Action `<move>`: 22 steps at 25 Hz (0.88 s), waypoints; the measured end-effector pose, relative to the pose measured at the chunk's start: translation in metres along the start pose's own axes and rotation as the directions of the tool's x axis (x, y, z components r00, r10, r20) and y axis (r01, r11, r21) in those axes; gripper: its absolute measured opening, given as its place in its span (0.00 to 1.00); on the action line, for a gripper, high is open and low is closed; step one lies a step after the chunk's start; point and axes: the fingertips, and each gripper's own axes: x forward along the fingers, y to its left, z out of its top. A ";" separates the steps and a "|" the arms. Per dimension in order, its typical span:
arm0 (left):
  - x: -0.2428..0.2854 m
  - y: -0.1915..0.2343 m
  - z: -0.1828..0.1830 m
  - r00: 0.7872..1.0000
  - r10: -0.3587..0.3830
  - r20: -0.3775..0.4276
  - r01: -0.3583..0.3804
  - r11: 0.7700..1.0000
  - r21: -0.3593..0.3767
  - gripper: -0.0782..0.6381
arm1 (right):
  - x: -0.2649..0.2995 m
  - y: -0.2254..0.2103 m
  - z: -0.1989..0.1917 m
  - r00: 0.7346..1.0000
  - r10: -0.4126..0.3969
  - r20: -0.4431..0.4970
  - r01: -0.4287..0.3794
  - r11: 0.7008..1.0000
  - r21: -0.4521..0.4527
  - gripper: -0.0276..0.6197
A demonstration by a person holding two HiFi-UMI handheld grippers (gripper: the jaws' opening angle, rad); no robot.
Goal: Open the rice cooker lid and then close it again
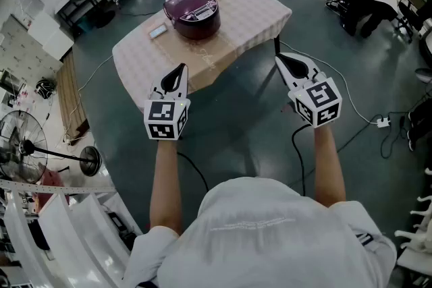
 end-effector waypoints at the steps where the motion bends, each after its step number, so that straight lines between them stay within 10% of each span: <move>1: -0.001 0.000 0.001 1.000 0.002 0.006 -0.002 1.000 0.006 0.13 | 0.000 0.000 -0.001 1.000 -0.001 -0.001 0.001 1.000 0.001 0.08; 13: 0.003 -0.023 0.004 0.995 -0.103 0.014 0.102 0.993 0.062 0.13 | -0.001 -0.008 -0.003 0.999 -0.017 0.039 0.016 0.999 0.027 0.08; 22: 0.002 -0.002 -0.002 1.000 -0.004 -0.017 0.004 0.999 0.047 0.14 | -0.005 -0.008 -0.001 0.998 -0.001 0.062 -0.001 0.999 0.034 0.09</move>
